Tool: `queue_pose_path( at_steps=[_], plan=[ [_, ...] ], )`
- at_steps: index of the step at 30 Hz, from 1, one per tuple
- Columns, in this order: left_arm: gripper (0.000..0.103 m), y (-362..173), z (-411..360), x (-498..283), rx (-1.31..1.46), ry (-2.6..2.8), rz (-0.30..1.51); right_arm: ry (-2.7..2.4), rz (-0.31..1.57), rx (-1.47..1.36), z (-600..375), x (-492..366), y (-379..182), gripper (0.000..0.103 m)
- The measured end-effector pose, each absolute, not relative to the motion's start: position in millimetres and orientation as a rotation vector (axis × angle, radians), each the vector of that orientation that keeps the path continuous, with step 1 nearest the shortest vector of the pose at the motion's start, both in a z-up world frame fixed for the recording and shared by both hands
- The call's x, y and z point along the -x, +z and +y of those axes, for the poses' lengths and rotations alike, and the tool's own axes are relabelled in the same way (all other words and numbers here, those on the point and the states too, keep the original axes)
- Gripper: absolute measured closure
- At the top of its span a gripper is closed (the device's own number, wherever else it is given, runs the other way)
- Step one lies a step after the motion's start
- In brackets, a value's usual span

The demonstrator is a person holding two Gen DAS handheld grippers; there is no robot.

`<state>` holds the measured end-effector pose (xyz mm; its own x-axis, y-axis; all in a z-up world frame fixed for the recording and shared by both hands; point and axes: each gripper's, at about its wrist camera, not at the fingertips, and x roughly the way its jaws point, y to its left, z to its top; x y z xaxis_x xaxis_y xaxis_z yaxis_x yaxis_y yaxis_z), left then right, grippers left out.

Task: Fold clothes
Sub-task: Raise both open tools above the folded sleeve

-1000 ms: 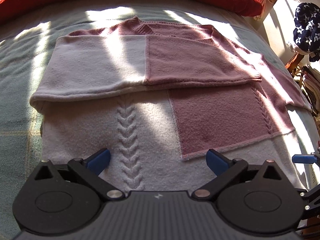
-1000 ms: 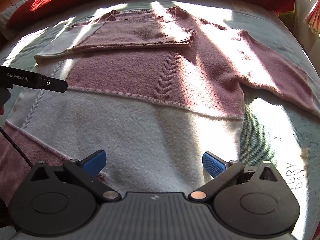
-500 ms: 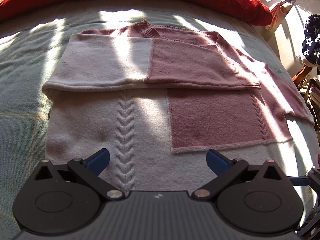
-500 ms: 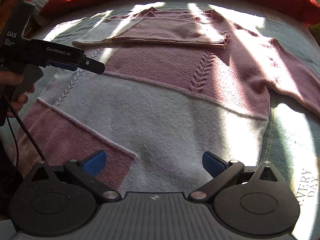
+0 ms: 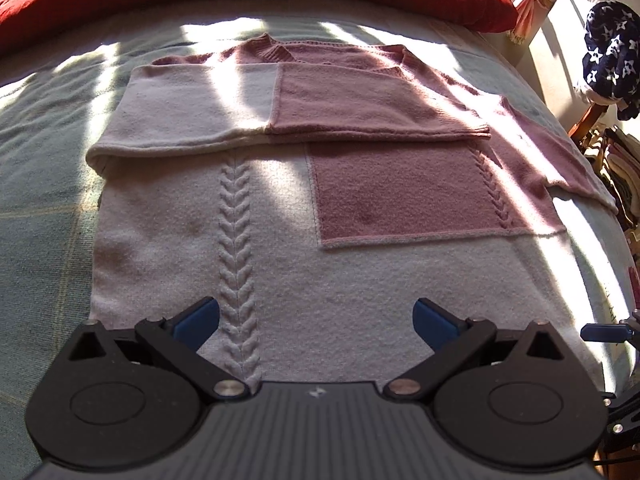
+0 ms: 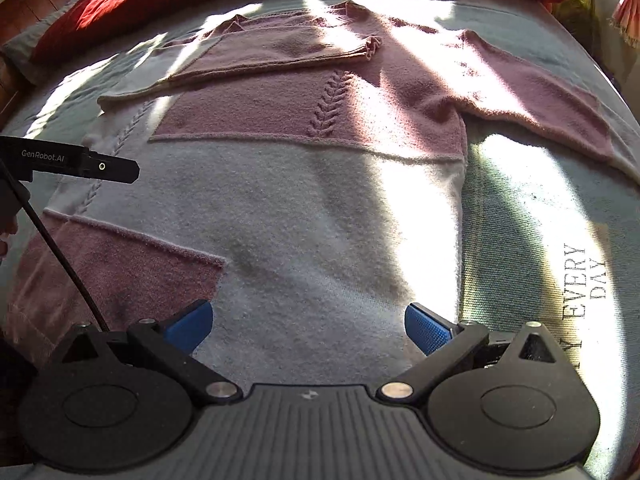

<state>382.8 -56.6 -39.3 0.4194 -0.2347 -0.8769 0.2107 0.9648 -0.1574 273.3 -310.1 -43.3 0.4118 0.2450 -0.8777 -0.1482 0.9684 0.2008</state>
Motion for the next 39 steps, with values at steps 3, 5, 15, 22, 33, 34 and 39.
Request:
queue_pose_path(
  at_steps=[3, 5, 15, 22, 33, 34, 39],
  plan=[
    [0.001, -34.1, -61.2, -388.4, -0.013, -0.337, 1.109, 0.229, 1.107, -0.129, -295.7, -263.2, -43.1, 0.000],
    [0.001, -33.3, -67.6, -394.3, -0.035, -0.374, 1.131, 0.176, 1.151, -0.194, -294.7, -256.9, -52.6, 0.000],
    [0.001, -57.8, -96.8, -401.9, -0.121, -0.527, 1.202, -0.029, 1.116, -0.330, -295.9, -215.2, -64.4, 0.000],
    [0.001, -50.3, -94.9, -386.0, -0.189, -0.574, 1.137, -0.119, 1.101, -0.294, -285.8, -200.2, -52.0, 0.000],
    [0.001, -59.4, -30.2, -368.1, -0.065, -0.432, 1.170, -0.080, 1.091, -0.330, -281.0, -246.2, -58.4, 0.000],
    [0.001, -58.6, -28.3, -366.2, -0.060, -0.422, 1.172, -0.086, 1.126, -0.329, -280.0, -247.1, -65.6, 0.000],
    [0.001, -53.7, -25.9, -364.2, -0.021, -0.372, 1.176, -0.041, 1.131, -0.273, -278.0, -250.5, -57.7, 0.000]
  ],
)
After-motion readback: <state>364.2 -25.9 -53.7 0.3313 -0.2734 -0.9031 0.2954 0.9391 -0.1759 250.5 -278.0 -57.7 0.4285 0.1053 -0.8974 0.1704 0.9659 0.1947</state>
